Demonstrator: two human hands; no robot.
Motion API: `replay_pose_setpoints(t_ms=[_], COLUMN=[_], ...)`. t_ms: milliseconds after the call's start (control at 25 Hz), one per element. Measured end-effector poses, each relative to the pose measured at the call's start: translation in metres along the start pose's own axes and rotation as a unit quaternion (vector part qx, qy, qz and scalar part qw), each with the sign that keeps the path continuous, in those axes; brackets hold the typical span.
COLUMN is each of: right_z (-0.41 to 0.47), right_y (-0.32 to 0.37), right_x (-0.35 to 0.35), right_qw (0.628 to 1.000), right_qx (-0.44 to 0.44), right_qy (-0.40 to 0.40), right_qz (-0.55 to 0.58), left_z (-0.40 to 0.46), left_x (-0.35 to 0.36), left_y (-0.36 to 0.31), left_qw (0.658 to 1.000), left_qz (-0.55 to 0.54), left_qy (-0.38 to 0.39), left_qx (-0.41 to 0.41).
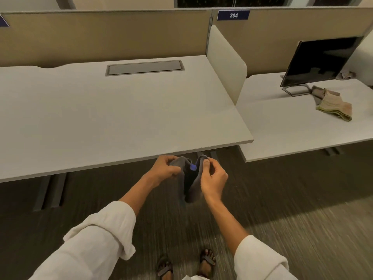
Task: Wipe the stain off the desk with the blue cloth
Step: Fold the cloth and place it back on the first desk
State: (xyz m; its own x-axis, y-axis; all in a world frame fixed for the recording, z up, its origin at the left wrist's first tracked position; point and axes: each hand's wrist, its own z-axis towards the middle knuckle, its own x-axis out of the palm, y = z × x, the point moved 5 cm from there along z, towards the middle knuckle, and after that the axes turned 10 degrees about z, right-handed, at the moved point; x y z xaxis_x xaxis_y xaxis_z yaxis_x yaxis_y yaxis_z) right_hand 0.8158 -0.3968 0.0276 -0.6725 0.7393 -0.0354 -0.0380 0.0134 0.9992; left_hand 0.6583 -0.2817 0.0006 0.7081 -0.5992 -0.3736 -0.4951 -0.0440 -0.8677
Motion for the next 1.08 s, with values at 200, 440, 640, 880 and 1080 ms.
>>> replay_pose_setpoints(t_ms=[200, 440, 640, 880, 1080], right_z=[-0.005, -0.019, -0.024, -0.033, -0.034], right_y=[0.003, -0.005, -0.01, 0.0, -0.013], right_x=[0.01, 0.02, 0.008, 0.014, 0.011], right_qw=[1.0, 0.992, 0.999, 0.979, 0.947], right_qx=[0.013, 0.01, -0.002, -0.137, -0.168], right_qy=[0.006, 0.104, 0.0, 0.125, 0.251], right_qz=[-0.025, -0.072, -0.05, -0.08, -0.113], left_z=[-0.01, -0.015, -0.016, -0.017, -0.017], left_x=[-0.003, 0.007, 0.011, 0.019, 0.019], left_y=[-0.001, -0.005, -0.01, -0.022, -0.028], left_qw=[0.998, 0.992, 0.992, 0.99, 0.993], left_qz=[0.039, 0.008, 0.017, -0.016, 0.003], left_qy=[0.04, 0.123, 0.128, 0.136, 0.122], left_qx=[0.014, 0.025, 0.012, -0.011, -0.009])
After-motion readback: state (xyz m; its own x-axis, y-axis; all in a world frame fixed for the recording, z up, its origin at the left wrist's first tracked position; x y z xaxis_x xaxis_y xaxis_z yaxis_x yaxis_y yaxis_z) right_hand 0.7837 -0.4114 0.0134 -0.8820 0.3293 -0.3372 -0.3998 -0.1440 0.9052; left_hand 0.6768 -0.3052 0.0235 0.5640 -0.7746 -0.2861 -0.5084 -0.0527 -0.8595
